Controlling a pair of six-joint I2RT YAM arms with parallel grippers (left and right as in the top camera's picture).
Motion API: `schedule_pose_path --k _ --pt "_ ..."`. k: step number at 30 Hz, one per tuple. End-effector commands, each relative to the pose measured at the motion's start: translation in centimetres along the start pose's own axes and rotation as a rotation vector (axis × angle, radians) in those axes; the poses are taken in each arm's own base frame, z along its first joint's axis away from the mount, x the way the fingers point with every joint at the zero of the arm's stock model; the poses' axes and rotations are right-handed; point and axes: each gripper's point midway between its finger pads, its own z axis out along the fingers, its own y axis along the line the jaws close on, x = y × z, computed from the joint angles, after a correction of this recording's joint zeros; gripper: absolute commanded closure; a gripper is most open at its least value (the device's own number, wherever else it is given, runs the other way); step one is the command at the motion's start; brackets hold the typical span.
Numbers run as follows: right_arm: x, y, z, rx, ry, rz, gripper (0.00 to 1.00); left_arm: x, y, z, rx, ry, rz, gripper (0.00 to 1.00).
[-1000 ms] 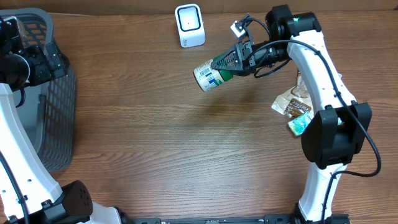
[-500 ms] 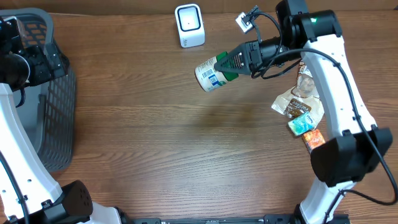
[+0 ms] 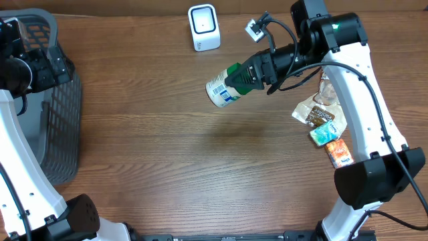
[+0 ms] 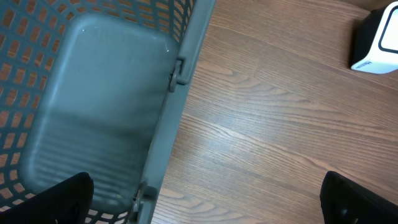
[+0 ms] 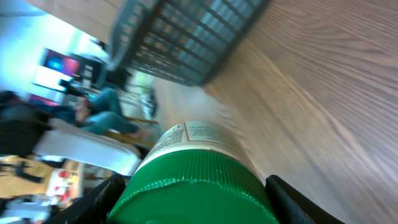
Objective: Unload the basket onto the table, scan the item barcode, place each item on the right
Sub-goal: 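Lift the jar and carry it toward the scanner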
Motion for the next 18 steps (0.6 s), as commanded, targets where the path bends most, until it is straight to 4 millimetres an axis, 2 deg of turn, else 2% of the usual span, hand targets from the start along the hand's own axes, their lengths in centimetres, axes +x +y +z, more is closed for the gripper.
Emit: schedule_pose_path --k 1,6,9,14,18 --pt "-0.1 0.8 1.0 0.142 0.045 -0.037 0.39 -0.1 -0.1 0.1 0.004 0.001 0.02 0.01" --pt "-0.1 -2.7 3.1 0.493 0.101 -0.013 0.39 -0.1 -0.1 0.1 0.004 0.001 0.02 0.01" --pt "-0.8 -4.5 3.2 0.694 0.084 -0.02 0.39 -0.1 -0.1 0.1 0.004 0.001 0.02 0.0" --pt "-3.5 -6.8 3.3 0.924 -0.013 -0.111 0.4 -0.1 -0.1 0.1 0.004 0.001 0.02 0.0" --pt "-6.8 -8.7 2.5 1.082 -0.146 -0.208 0.43 -0.1 -0.1 0.1 0.004 0.001 0.02 0.0"
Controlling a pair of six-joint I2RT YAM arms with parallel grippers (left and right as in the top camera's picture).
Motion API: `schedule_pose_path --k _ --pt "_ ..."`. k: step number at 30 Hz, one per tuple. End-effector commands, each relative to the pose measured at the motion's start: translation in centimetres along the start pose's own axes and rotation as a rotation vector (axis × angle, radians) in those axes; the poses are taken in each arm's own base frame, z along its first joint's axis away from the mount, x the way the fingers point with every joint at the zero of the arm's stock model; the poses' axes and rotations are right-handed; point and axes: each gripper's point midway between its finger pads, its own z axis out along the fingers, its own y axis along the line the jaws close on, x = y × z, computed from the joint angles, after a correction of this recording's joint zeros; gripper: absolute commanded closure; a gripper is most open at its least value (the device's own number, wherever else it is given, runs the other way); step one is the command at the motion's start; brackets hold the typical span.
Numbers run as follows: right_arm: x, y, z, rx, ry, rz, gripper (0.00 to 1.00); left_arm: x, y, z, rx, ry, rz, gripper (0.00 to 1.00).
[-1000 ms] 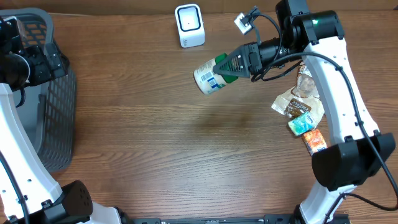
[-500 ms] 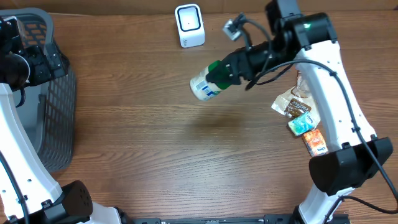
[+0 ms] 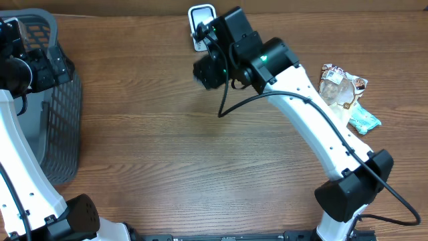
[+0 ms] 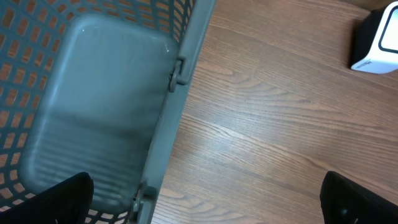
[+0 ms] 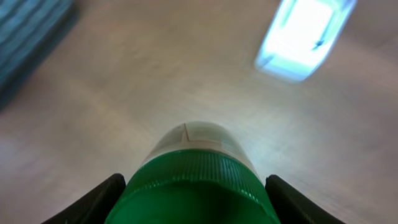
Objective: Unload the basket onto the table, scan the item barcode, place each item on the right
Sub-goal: 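Lift the jar and carry it toward the scanner, then hold the jar under the scanner with the right gripper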
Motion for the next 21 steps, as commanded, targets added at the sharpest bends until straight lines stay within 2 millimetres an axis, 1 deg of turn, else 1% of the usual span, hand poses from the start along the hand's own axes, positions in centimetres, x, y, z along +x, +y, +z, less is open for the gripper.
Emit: schedule_pose_path --k 1,5,9,12,16,21 --pt "-2.1 -4.2 -0.9 0.263 -0.109 -0.015 0.43 -0.1 -0.1 0.1 0.004 0.001 0.021 0.0" --pt "-4.8 -5.4 0.8 0.347 -0.209 -0.186 0.47 -0.1 -0.1 0.1 0.004 0.001 0.021 0.01" --pt "-6.9 -6.2 3.3 0.405 -0.267 -0.352 0.48 -0.1 -0.1 0.1 0.004 0.001 0.021 0.0" --pt "-8.2 -6.7 5.2 0.438 -0.314 -0.427 0.48 -0.1 -0.1 0.1 0.004 0.001 0.021 0.01" --pt "-9.1 -7.3 7.7 0.476 -0.356 -0.501 0.48 -0.1 -0.1 0.1 0.004 0.001 0.021 0.0" --pt "-10.1 -9.1 9.4 0.535 -0.415 -0.533 0.47 -0.1 -0.1 0.1 0.004 0.001 0.021 0.01"
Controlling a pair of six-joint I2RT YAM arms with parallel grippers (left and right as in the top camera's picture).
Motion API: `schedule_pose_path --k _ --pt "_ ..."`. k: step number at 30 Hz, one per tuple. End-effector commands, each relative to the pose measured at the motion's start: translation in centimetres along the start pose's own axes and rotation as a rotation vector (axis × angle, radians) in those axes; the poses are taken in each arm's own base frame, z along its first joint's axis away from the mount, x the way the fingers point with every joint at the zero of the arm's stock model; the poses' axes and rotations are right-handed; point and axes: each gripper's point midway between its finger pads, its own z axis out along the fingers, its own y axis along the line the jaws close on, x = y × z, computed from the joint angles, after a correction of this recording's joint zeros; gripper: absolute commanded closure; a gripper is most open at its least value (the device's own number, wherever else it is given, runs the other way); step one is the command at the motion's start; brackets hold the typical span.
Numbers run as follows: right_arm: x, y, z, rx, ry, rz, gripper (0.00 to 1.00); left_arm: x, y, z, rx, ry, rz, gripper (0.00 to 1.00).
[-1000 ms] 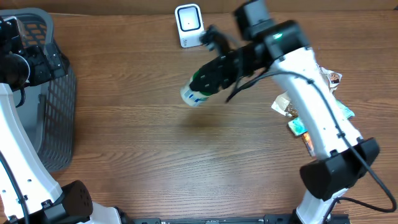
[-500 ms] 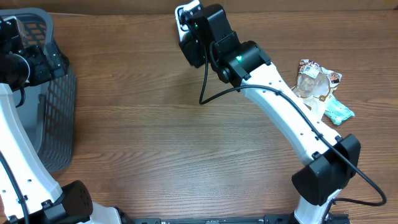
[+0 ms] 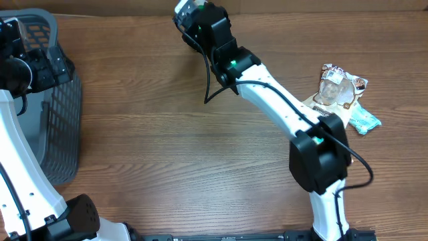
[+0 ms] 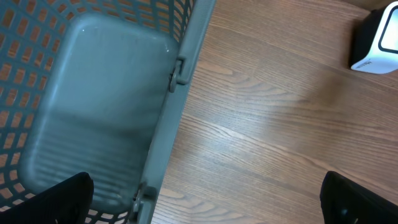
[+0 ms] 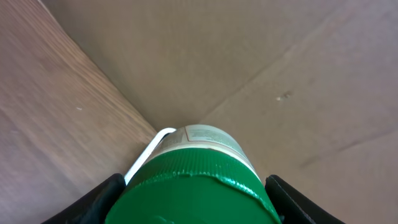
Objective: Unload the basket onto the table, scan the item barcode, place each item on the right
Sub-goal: 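Hold the jar under the scanner with the right gripper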
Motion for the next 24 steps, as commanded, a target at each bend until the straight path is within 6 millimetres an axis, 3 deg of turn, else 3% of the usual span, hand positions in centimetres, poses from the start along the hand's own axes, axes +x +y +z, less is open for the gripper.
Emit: schedule_pose_path --k 1,9,24 --pt "0.3 -2.2 1.0 0.077 -0.024 -0.051 0.47 -0.1 -0.1 0.1 0.004 0.0 0.021 0.01" --pt "1.9 -3.6 4.0 0.171 -0.087 -0.047 0.47 -0.1 -0.1 0.1 0.004 0.0 0.021 0.0" --pt "3.3 -1.3 6.5 0.187 -0.119 -0.352 0.47 -0.1 -0.1 0.1 0.004 0.0 0.021 0.0"
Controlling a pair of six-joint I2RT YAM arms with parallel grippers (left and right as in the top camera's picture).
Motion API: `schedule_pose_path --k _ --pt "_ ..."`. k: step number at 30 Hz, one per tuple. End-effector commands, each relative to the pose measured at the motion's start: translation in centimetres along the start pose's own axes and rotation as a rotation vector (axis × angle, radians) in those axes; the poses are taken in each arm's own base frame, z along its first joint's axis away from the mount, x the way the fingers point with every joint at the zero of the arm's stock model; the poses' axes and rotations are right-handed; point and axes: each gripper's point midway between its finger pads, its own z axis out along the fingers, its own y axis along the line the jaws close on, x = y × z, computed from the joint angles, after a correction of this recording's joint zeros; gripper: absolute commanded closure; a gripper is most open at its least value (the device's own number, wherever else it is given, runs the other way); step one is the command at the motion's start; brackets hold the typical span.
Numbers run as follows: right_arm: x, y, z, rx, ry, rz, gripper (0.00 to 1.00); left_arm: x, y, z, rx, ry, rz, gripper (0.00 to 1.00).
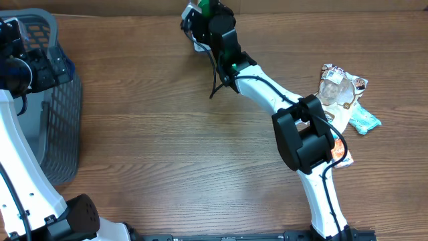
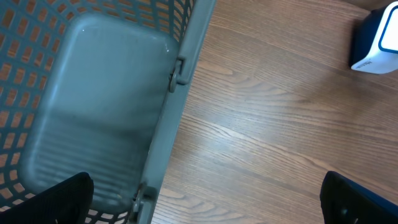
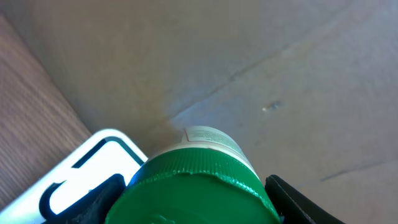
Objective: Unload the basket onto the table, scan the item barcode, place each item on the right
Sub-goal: 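Hold the jar under the scanner with the right gripper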
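Observation:
My right gripper [image 3: 194,200] is shut on a jar with a green cap [image 3: 199,183] and a white label [image 3: 208,138]. The white scanner [image 3: 74,171] shows just left of and below the jar, its dark-outlined face visible. Overhead, my right gripper [image 1: 206,15] is at the table's back edge and covers most of the scanner [image 1: 198,45]. The jar's barcode is hidden. My left gripper [image 2: 208,208] hangs open over the rim of the basket at far left. The scanner [image 2: 378,38] appears at the top right of the left wrist view.
A grey mesh basket [image 1: 50,114] stands at the left edge of the table, its rim [image 2: 180,81] under my left gripper. Several snack packets [image 1: 342,100] lie at the right, beside the right arm's base. A brown wall runs behind the table.
My right gripper with the jar has shifted slightly at the back edge. The scanner's white face now shows beside the jar in the right wrist view, where only a thin white edge showed before.
My right gripper first held the jar on its side above the table's middle right, barcode label showing overhead. Then it was close to the scanner, then at the back edge over it, and now the jar is right beside the scanner face. My left arm stayed over the basket.

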Motion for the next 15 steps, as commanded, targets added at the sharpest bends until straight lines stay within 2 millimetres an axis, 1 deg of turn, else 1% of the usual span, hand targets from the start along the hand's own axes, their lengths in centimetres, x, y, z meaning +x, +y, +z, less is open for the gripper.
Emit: schedule_pose_path --k 1,13,15 --pt "-0.44 -0.04 0.21 0.014 -0.023 -0.125 0.48 -0.1 -0.11 0.12 0.004 0.001 0.02 0.0" --pt "-0.62 0.27 0.25 0.003 -0.037 -0.132 0.47 -0.1 -0.11 0.12 0.004 0.001 0.02 0.0" --pt "-0.67 0.6 0.24 -0.013 -0.044 -0.134 0.47 -0.1 -0.11 0.12 0.004 0.001 0.02 0.0"
